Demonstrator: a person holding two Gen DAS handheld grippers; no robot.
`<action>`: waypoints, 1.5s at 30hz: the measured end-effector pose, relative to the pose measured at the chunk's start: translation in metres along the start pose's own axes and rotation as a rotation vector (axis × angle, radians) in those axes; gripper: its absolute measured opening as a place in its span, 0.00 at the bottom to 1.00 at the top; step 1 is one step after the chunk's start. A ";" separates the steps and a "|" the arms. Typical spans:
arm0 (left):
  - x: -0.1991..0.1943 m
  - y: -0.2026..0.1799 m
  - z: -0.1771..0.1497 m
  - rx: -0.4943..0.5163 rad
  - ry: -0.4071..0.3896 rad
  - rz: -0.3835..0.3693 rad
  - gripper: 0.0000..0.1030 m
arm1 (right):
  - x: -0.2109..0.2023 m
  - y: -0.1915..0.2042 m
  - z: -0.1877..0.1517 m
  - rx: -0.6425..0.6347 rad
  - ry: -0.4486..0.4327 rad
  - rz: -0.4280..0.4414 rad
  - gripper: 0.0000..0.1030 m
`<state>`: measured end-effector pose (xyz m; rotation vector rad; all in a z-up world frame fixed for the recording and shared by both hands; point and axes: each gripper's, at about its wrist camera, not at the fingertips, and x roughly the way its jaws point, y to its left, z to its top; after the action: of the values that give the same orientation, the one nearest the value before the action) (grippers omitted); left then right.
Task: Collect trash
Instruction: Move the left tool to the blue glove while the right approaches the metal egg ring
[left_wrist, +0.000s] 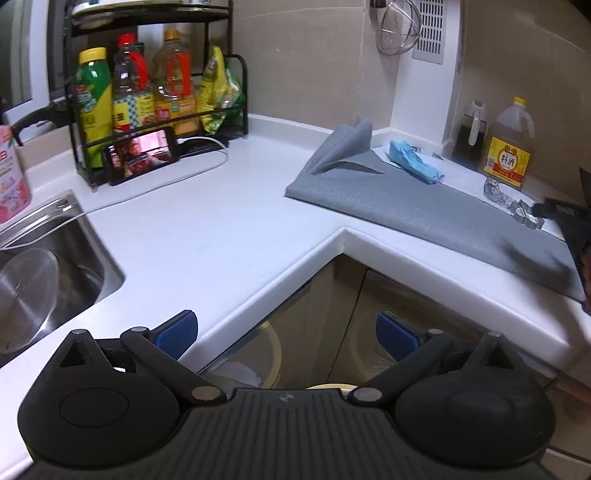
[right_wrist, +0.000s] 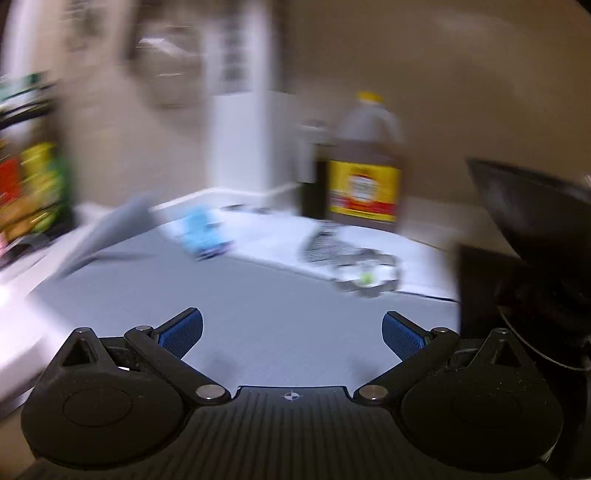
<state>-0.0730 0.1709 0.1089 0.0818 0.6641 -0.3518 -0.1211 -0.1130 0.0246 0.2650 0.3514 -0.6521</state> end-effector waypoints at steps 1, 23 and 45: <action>0.002 -0.003 0.005 0.004 0.003 -0.006 1.00 | 0.019 -0.006 0.007 0.019 0.021 -0.023 1.00; 0.255 -0.182 0.211 -0.151 0.020 -0.187 1.00 | 0.172 -0.041 0.020 0.101 0.207 -0.180 1.00; 0.385 -0.253 0.204 0.074 0.014 -0.074 1.00 | 0.174 -0.038 0.020 0.075 0.213 -0.191 1.00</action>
<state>0.2415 -0.2168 0.0419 0.1310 0.6695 -0.4477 -0.0118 -0.2436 -0.0310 0.3770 0.5622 -0.8289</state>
